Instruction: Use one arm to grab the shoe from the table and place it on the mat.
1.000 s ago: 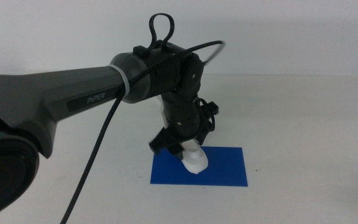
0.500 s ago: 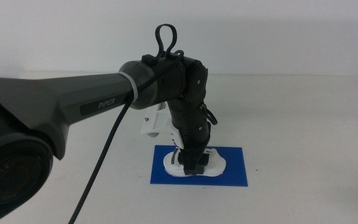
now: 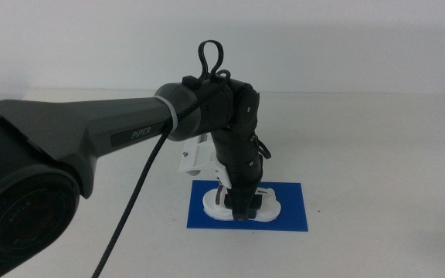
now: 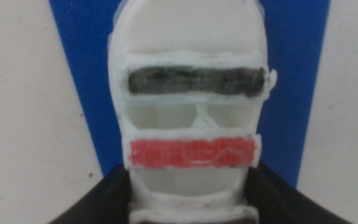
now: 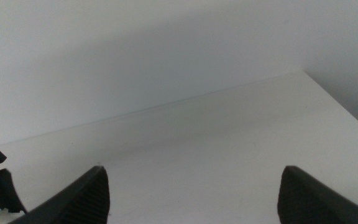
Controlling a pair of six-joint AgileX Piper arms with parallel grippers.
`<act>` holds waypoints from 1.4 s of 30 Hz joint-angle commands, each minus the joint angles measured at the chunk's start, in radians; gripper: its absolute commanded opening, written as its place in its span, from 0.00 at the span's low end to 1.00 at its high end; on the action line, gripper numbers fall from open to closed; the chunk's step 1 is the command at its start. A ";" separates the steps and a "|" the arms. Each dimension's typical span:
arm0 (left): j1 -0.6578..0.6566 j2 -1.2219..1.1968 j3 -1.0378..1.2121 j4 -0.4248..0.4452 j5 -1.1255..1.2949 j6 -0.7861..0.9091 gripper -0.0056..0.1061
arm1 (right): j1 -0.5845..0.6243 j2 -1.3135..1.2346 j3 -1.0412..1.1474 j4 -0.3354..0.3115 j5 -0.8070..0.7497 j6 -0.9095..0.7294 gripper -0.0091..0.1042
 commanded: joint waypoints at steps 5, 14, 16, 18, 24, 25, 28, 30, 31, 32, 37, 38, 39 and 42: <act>-0.002 -0.019 -0.006 0.012 0.010 0.005 0.89 | 0.002 -0.005 0.002 -0.007 -0.009 -0.004 0.78; -0.002 -0.342 0.001 0.107 0.242 0.117 0.89 | 0.002 -0.005 0.002 -0.007 -0.009 -0.004 0.78; -0.002 -0.427 0.025 0.223 0.244 0.222 0.89 | 0.002 -0.005 0.002 -0.007 -0.009 -0.004 0.78; -0.002 -0.488 0.077 0.335 0.244 0.328 0.89 | 0.002 -0.005 0.002 -0.007 -0.009 -0.004 0.78; 0.000 -0.670 0.343 0.632 0.244 0.771 0.89 | 0.002 -0.005 0.002 -0.007 -0.009 -0.004 0.78; 0.000 -0.698 0.386 0.671 0.244 0.840 0.89 | 0.002 -0.005 0.002 -0.007 -0.009 -0.004 0.78; 0.000 -0.765 0.489 0.712 0.178 1.154 0.89 | 0.002 -0.005 0.002 -0.007 -0.009 -0.004 0.78; 0.000 -0.809 0.555 0.746 0.019 1.295 0.89 | 0.002 -0.005 0.002 -0.007 -0.009 -0.004 0.78; 0.000 -0.829 0.579 0.762 -0.051 1.341 0.89 | 0.002 -0.005 0.002 -0.007 -0.009 -0.004 0.78; 0.000 -0.848 0.600 0.776 -0.098 1.373 0.89 | 0.002 -0.005 0.002 -0.007 -0.009 -0.004 0.78; 0.000 -0.915 0.624 0.791 -0.136 1.380 0.89 | 0.002 -0.005 0.002 -0.007 -0.009 -0.004 0.78; 0.000 -0.927 0.624 0.789 -0.141 1.380 0.89 | 0.002 -0.005 0.002 -0.007 -0.009 -0.004 0.78; 0.000 -0.938 0.624 0.785 -0.150 1.380 0.89 | 0.002 -0.005 0.002 -0.007 -0.009 -0.004 0.78; 0.000 -0.963 0.629 0.741 -0.213 1.442 0.89 | 0.002 -0.005 0.002 -0.007 -0.009 -0.004 0.78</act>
